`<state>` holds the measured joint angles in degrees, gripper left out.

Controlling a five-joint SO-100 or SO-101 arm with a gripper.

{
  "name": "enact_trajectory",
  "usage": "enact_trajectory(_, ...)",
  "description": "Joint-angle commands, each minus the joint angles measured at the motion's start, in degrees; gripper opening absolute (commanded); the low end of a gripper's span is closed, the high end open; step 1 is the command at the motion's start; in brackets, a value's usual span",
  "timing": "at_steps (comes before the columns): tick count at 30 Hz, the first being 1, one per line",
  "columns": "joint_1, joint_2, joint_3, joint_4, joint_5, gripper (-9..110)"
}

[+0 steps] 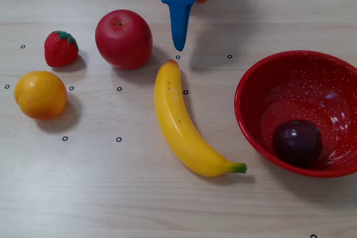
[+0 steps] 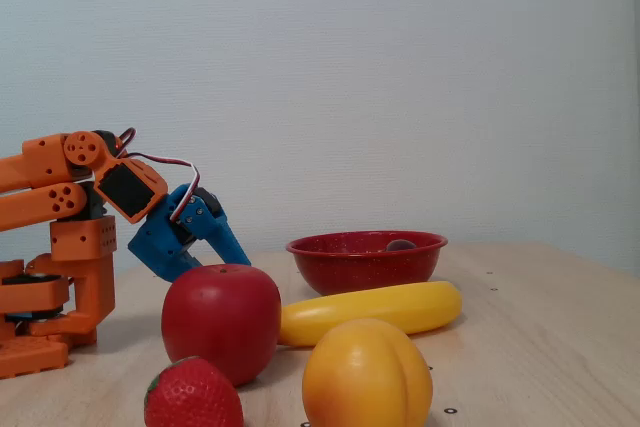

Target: Put the plum in the red bowl.

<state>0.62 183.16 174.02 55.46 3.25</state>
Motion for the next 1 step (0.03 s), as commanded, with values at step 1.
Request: enact_trajectory(1, -2.90, 0.62, 0.53, -1.93, -0.88, 0)
